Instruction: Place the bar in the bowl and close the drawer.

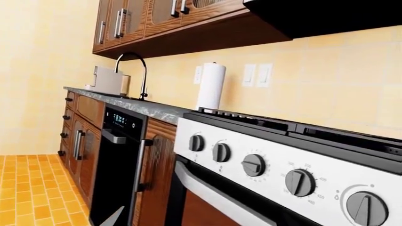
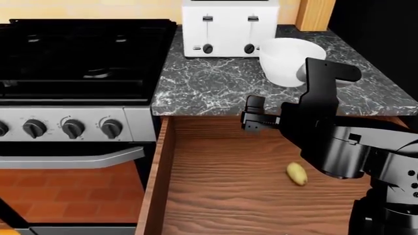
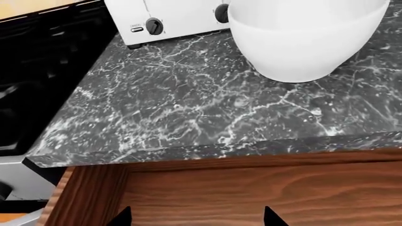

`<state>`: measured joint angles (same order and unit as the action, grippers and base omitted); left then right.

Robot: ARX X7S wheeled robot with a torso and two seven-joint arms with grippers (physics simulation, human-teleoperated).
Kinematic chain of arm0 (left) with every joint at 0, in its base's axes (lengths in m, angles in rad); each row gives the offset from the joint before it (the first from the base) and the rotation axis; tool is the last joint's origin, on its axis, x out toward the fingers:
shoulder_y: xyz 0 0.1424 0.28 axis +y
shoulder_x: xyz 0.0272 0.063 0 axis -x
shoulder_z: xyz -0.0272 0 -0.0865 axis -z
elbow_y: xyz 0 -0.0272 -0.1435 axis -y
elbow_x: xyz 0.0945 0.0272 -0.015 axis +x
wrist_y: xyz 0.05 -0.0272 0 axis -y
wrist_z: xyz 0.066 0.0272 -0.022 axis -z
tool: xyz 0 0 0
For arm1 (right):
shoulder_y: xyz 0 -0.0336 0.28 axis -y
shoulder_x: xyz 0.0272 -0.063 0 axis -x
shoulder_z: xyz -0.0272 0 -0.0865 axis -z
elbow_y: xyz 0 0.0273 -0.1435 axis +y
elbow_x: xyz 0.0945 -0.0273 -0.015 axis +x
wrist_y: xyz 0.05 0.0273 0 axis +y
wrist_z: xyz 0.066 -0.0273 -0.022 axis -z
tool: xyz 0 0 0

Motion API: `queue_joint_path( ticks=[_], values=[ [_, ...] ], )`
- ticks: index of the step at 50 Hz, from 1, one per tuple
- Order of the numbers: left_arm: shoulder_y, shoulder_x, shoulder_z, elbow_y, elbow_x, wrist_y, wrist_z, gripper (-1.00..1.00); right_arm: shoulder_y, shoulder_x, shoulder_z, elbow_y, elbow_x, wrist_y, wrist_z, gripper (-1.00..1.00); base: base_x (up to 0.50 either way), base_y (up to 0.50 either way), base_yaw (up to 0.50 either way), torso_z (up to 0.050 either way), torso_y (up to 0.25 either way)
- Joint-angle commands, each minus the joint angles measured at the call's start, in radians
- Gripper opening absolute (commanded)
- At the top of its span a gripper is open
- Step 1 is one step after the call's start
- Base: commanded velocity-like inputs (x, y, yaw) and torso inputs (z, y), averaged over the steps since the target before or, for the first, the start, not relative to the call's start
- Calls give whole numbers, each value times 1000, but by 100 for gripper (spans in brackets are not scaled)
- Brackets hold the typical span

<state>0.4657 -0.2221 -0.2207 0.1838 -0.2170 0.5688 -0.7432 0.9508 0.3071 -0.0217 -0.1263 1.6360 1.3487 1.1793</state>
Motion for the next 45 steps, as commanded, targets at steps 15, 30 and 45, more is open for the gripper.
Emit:
queue_joint_path(
  ticks=[15,30,45],
  values=[
    [12,-2,1,-2,-6,17,-4,100,-3,16,-21,-12,28,-27,13,100,114,0,0,0,0],
    [6,-5,8,-21,-9,28,0,100,3,19,-41,-17,30,-39,13,100,25,0,0,0,0],
    [5,-4,17,-46,-6,40,3,100,81,79,-82,-19,153,7,100,100,0,0,0,0,0]
  ],
)
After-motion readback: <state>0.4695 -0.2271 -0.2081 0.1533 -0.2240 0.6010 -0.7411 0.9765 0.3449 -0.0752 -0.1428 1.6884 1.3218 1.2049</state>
